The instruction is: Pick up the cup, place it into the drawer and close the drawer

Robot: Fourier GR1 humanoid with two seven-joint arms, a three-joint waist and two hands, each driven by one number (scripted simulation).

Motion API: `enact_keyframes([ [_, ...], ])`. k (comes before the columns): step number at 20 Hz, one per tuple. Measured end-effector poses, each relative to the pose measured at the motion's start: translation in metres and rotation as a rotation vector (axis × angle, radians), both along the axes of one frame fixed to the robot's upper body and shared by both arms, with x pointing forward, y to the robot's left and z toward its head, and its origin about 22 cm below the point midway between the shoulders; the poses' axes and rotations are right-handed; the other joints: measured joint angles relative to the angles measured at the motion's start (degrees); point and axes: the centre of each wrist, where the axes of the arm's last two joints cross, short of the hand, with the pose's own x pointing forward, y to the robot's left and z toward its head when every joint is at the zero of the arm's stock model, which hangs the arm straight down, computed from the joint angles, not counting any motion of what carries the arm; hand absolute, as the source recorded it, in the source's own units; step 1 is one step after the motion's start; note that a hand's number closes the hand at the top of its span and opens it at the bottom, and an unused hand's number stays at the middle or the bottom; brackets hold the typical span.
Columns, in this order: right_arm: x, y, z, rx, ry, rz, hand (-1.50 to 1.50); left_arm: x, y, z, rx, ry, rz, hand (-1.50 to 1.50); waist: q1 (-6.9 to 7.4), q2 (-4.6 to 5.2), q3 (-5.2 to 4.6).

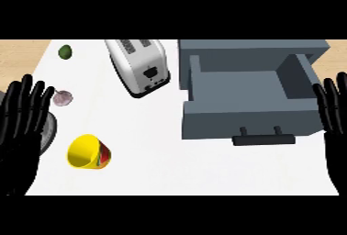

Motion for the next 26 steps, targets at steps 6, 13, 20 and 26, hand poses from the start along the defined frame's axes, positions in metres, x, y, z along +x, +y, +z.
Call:
enact_keyframes([
  [6,-0.003,0.003,0.005,0.013,-0.017,0.009,-1.50,0.000,0.017,0.005,0.001,-0.030,-0.343,-1.50,1.56,0.94,0.70],
  [13,0.012,0.009,-0.003,-0.018,0.130,0.125,-1.50,0.012,0.061,-0.027,-0.145,0.199,-0.544,-1.50,2.03,1.52,0.93],
  [20,0.030,0.011,-0.004,-0.022,0.161,0.153,-1.50,0.034,0.105,-0.058,-0.147,0.284,-0.552,-1.50,1.81,1.46,1.02],
  [26,0.044,0.004,-0.001,-0.035,0.147,0.158,-1.50,0.051,0.115,-0.089,-0.122,0.351,-0.525,-1.50,1.67,1.44,1.03],
])
